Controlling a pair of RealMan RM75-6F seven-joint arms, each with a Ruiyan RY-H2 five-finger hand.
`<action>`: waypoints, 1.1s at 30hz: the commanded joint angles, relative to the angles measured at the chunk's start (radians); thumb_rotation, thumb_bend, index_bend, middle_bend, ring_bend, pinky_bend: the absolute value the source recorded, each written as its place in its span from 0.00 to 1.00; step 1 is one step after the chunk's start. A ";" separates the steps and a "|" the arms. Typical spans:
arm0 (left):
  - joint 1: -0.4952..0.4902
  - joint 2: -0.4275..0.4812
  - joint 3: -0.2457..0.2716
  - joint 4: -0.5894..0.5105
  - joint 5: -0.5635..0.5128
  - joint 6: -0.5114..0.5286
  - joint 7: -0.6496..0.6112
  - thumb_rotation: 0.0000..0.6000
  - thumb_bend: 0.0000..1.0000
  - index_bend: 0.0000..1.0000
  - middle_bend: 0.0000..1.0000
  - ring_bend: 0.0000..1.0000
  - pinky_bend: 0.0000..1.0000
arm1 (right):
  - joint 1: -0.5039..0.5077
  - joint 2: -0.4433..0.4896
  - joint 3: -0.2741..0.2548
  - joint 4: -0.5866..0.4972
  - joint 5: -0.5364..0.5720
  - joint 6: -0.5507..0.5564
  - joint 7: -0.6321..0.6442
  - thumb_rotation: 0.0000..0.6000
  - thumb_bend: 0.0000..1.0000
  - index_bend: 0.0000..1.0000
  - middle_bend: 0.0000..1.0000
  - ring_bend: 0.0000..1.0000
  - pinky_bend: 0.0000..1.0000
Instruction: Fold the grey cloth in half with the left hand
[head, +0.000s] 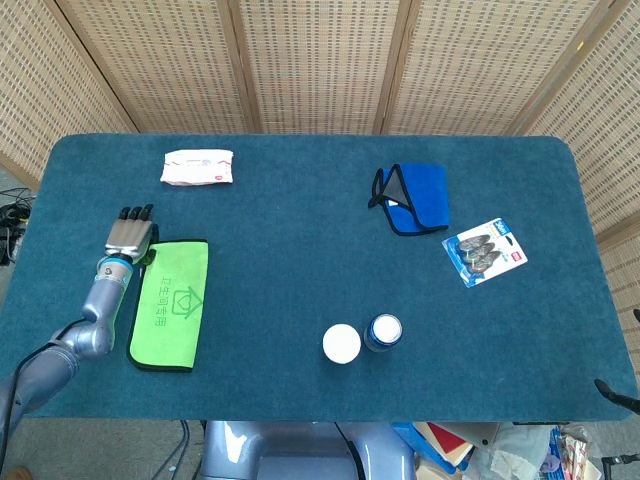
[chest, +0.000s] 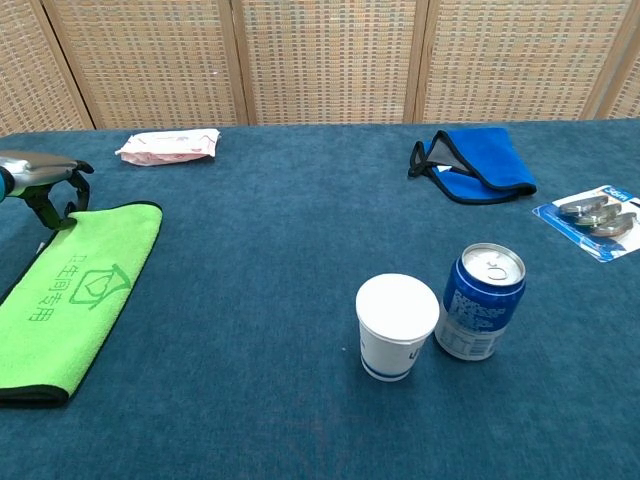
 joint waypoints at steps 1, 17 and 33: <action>-0.002 -0.003 -0.003 0.011 -0.003 -0.007 0.002 1.00 0.45 0.50 0.00 0.00 0.00 | 0.001 -0.001 0.000 0.000 0.001 -0.002 -0.001 1.00 0.00 0.06 0.00 0.00 0.00; 0.015 0.003 -0.018 0.012 0.047 0.041 -0.054 1.00 0.45 0.00 0.00 0.00 0.00 | 0.000 -0.002 -0.001 -0.002 0.000 0.002 -0.004 1.00 0.00 0.06 0.00 0.00 0.00; 0.354 0.418 -0.006 -0.612 0.282 0.674 -0.239 1.00 0.30 0.00 0.00 0.00 0.00 | -0.017 0.016 -0.025 -0.018 -0.074 0.037 0.039 1.00 0.00 0.06 0.00 0.00 0.00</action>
